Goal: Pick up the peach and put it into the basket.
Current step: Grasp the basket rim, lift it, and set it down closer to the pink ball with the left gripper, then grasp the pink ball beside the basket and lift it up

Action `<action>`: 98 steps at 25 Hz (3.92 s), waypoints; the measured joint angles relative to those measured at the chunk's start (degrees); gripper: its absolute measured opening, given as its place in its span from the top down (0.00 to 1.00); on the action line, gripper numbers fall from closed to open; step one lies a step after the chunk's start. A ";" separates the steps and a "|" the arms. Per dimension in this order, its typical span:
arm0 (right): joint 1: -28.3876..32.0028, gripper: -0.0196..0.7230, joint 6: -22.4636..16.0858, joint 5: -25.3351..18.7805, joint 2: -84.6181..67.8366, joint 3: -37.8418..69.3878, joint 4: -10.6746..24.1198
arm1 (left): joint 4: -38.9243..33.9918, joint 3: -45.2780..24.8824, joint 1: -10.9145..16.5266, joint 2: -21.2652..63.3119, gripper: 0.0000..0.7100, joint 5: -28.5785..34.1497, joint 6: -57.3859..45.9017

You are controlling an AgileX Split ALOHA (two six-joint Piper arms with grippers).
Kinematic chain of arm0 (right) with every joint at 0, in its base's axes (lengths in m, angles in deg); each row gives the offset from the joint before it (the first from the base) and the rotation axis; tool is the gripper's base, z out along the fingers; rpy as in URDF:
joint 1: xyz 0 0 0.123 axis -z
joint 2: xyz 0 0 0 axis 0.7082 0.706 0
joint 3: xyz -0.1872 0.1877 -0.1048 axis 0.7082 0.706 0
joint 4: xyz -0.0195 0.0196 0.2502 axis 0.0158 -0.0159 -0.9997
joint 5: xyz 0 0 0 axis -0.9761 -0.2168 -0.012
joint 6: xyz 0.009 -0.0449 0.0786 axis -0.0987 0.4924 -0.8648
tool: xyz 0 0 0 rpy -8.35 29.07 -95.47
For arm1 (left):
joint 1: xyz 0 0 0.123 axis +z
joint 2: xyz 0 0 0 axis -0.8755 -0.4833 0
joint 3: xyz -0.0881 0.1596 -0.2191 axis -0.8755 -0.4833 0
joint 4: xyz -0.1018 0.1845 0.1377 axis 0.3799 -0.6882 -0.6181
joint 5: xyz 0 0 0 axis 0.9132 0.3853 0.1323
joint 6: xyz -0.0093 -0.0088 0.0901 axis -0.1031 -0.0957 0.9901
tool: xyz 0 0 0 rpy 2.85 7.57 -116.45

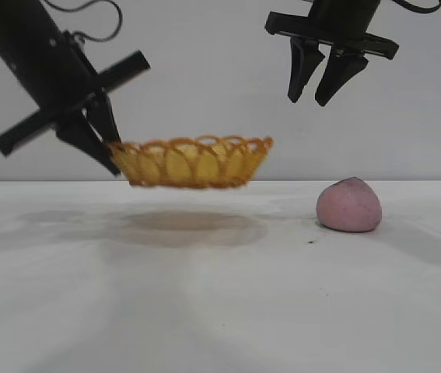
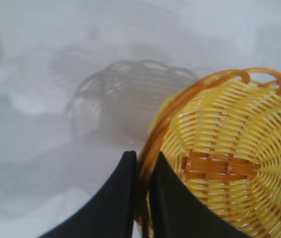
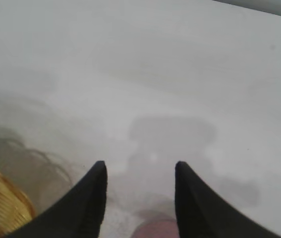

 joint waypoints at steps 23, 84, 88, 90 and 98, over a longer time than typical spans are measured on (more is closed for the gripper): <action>0.00 0.55 0.00 -1.05 0.00 0.00 -0.50 | -38.51 -3.54 7.22 9.52 0.40 4.79 -5.50; 0.00 0.62 -3.43 -19.94 7.53 0.00 7.84 | -52.99 -36.98 16.52 113.81 0.40 38.57 -9.90; 0.00 0.90 -0.20 -19.43 11.00 0.00 6.94 | -52.99 -36.98 16.63 113.81 0.40 38.57 -9.90; -0.43 0.97 0.11 -17.75 8.93 0.00 6.94 | -52.99 -36.98 16.63 113.81 0.40 38.57 -9.90; -10.68 0.97 6.93 -14.69 -3.87 -0.32 -2.01 | -52.99 -36.98 16.63 113.81 0.40 38.57 -9.90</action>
